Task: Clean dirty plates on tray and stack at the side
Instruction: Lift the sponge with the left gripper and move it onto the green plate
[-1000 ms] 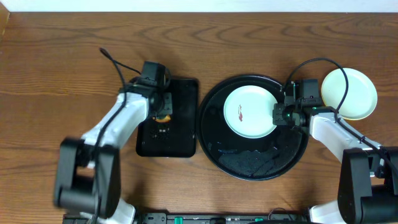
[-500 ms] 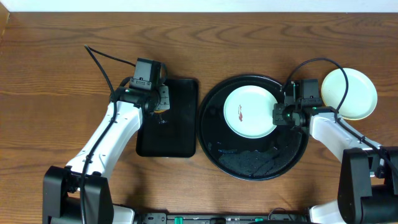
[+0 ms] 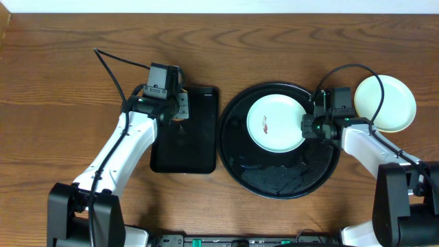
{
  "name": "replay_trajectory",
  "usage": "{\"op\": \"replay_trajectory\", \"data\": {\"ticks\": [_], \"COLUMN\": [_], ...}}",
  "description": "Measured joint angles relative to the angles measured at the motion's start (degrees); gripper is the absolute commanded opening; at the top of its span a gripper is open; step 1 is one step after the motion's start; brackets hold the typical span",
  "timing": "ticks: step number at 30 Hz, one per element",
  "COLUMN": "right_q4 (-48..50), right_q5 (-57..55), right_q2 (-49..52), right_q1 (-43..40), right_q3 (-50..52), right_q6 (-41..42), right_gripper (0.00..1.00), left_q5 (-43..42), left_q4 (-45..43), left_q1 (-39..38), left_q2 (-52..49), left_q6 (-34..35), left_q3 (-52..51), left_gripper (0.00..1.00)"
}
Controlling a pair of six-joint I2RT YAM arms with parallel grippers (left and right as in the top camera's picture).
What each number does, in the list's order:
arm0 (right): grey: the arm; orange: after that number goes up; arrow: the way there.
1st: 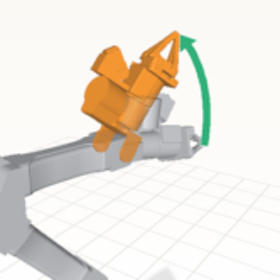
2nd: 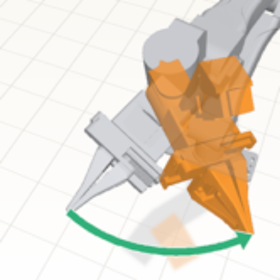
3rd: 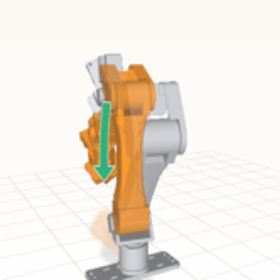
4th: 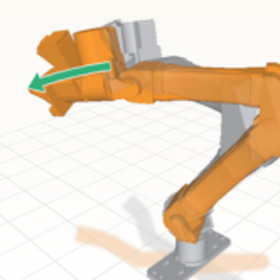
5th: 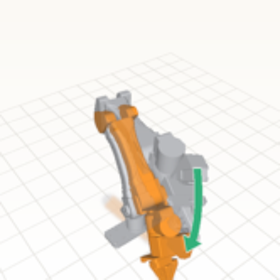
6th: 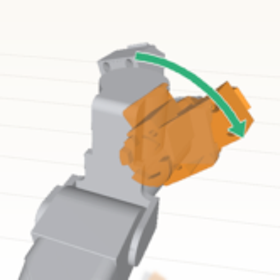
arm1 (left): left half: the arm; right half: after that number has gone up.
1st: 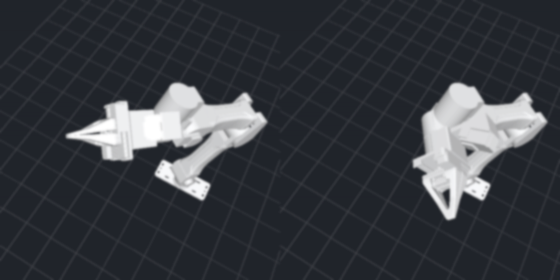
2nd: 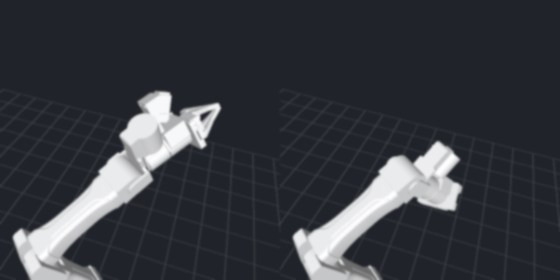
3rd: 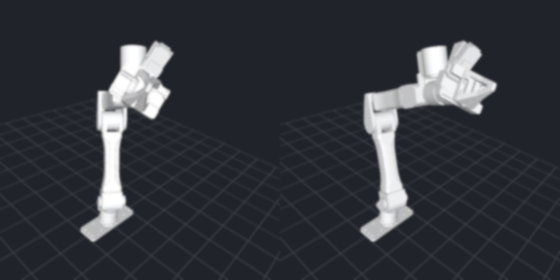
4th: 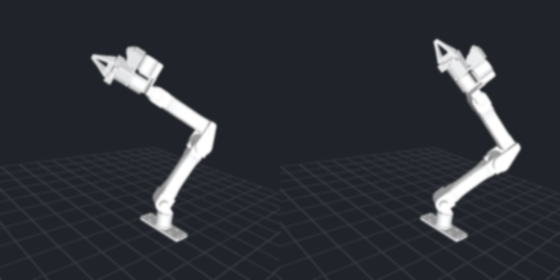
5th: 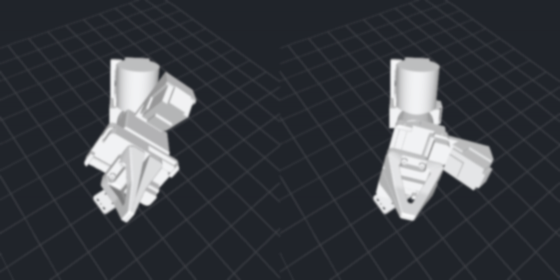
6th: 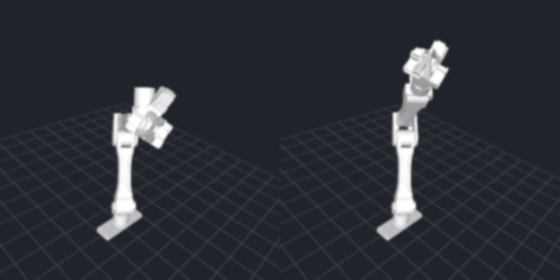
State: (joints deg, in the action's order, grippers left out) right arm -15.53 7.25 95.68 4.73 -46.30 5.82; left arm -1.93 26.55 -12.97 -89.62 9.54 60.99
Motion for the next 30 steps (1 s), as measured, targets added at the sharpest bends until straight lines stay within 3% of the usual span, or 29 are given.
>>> {"op": "replay_trajectory", "data": {"ticks": [12,21,30], "right_q4": [0.37,0.59,1.03], "right_q5": [0.00,-0.09,-0.17], "right_q2": [0.37,0.39,0.39], "right_q1": [0.00,0.00,0.00], "right_q3": [0.00,0.00,0.02], "right_q6": [0.00,0.00,0.00], "right_gripper": [0.13,0.15,0.15], "left_q5": [1.99,3.72,0.96], "left_q4": [-2.16,14.86,21.09], "left_q1": [-0.37,-0.44,-0.55], "left_q2": [-0.07,-1.01,-2.86], "left_q6": [-1.27,-1.44,-1.42], "left_q3": [0.09,13.88,16.28], "left_gripper": [0.07,0.07,0.07]}}
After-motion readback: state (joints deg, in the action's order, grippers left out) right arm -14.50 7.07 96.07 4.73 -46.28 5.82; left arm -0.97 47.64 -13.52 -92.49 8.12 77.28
